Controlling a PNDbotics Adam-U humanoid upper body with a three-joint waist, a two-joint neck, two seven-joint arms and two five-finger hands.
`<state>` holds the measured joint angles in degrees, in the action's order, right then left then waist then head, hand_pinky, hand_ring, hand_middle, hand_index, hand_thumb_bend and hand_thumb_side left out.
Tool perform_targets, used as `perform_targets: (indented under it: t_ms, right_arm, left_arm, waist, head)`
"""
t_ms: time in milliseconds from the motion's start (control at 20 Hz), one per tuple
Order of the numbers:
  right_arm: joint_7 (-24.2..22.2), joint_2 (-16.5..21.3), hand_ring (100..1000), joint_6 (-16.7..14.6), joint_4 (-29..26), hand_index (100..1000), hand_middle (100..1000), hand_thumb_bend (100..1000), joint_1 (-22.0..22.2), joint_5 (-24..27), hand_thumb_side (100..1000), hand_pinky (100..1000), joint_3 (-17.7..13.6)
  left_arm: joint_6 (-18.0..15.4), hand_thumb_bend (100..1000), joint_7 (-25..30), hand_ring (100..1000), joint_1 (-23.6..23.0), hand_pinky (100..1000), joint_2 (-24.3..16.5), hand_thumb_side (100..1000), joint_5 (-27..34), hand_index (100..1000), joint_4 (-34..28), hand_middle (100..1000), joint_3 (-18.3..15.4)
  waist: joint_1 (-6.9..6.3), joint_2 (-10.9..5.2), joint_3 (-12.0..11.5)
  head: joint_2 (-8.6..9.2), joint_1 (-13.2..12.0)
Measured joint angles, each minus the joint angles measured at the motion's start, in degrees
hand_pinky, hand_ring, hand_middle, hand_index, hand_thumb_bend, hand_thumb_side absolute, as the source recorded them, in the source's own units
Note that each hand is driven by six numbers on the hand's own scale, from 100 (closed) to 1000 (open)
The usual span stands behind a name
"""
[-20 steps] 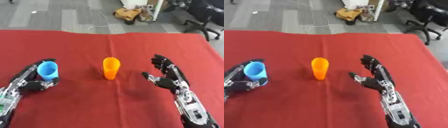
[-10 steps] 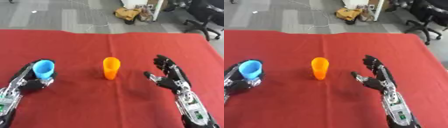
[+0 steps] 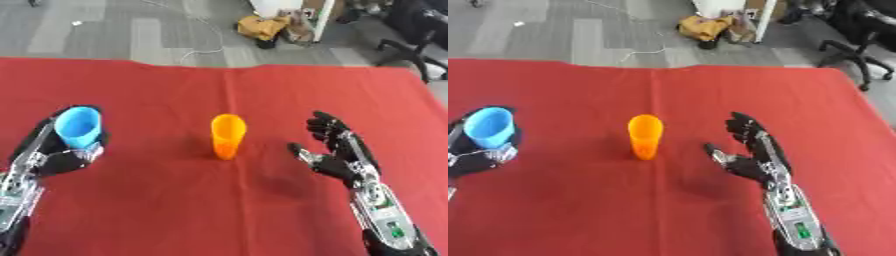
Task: Pour the contents of one cup into another cup.
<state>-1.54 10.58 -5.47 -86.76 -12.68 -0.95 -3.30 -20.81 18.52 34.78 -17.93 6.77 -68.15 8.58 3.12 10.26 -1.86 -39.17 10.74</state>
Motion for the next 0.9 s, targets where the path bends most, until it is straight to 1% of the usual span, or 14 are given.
perform_targets:
  t_ms: [200, 450, 500, 850, 900]
  right_arm:
    - [-0.8, 1.2, 825, -0.3, 1.2, 889, 745, 515, -1.5, 0.0, 100, 881, 1.0]
    - [-2.0, 2.6, 823, -1.0, 3.1, 889, 744, 516, -3.7, 0.1, 100, 878, 2.3]
    - [-2.3, 2.9, 823, -1.2, 3.5, 889, 745, 526, -4.2, 0.1, 100, 879, 2.5]
    - [-4.4, 4.2, 824, -2.4, 6.0, 889, 745, 523, -6.5, 0.5, 100, 879, 4.4]
    - [-4.6, 4.2, 824, -2.6, 6.4, 889, 745, 524, -6.8, 0.5, 100, 880, 4.7]
  left_arm:
    - [0.7, 100, 0.4, 598, -2.3, 597, -0.6, 100, 2.3, 761, -6.1, 415, 0.7]
    - [2.5, 100, 0.9, 599, -5.3, 597, -0.7, 100, 4.3, 762, -12.3, 416, 1.3]
    - [2.8, 107, 1.0, 596, -5.8, 603, -0.7, 100, 4.5, 760, -13.2, 414, 1.4]
    - [4.4, 100, 0.8, 598, -7.7, 608, 0.2, 100, 5.1, 764, -17.9, 418, 1.5]
    - [4.6, 124, 0.9, 598, -7.9, 610, 0.4, 100, 5.4, 765, -18.5, 419, 1.6]
  waist:
    - [-0.36, -0.19, -1.2]
    - [-0.93, -0.49, -2.5]
    - [-0.99, -0.53, -2.8]
    - [-1.32, -0.72, -3.9]
    - [-1.39, -0.73, -4.0]
  head:
    - [0.0, 0.5]
    - [0.0, 1.1]
    - [0.0, 1.2]
    - [0.0, 1.8]
    - [0.0, 2.0]
